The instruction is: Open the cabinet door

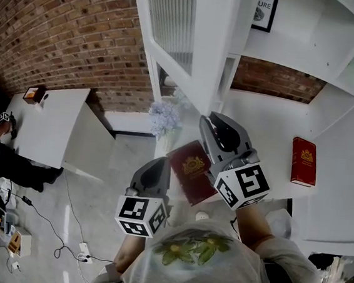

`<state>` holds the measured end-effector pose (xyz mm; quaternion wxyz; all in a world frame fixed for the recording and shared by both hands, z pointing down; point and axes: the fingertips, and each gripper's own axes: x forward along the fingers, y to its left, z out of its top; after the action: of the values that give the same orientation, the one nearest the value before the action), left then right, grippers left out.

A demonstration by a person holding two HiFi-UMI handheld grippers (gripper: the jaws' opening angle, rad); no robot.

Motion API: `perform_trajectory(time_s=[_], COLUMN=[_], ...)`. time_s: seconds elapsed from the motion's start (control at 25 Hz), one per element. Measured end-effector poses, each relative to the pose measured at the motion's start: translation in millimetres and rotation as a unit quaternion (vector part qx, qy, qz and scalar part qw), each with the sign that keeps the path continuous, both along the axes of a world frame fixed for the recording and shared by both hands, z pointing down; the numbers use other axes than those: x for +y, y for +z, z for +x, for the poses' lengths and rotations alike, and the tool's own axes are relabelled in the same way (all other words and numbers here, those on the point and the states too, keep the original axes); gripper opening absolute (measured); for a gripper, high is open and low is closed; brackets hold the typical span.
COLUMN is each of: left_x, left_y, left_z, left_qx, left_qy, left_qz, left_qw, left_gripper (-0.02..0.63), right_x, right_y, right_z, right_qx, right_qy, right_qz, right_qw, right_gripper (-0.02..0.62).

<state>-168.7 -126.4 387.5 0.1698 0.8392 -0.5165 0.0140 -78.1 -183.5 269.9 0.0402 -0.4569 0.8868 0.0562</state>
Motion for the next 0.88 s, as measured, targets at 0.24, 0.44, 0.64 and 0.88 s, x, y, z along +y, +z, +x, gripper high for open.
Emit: perform_trajectory(time_s=[0.24, 0.44, 0.64, 0.88], left_x=[1.4, 1.4, 2.7, 5.8], left_y=[1.5, 1.8, 3.5, 1.5], left_z=[-11.4, -21.0, -31.2, -40.3], left_qx=[0.001, 0.000, -0.002, -0.001], left_qy=[0.002, 0.004, 0.005, 0.001], left_qz=[-0.002, -0.002, -0.002, 0.000], left_qw=[1.0000, 1.0000, 1.0000, 1.0000], left_gripper=[0.009, 0.009, 0.009, 0.009], right_x=[9.3, 14.8, 17.0, 22.4], right_y=[-0.4, -1.0, 1.2, 0.1], right_z=[-15.5, -26.4, -32.2, -43.6], right_qx=[-0.009, -0.019, -0.024, -0.031], right_qy=[-0.011, -0.017, -0.014, -0.024], right_qz=[0.005, 0.006, 0.002, 0.005], right_qw=[1.000, 1.000, 1.000, 0.999], right_gripper=[0.067, 0.067, 0.066, 0.067])
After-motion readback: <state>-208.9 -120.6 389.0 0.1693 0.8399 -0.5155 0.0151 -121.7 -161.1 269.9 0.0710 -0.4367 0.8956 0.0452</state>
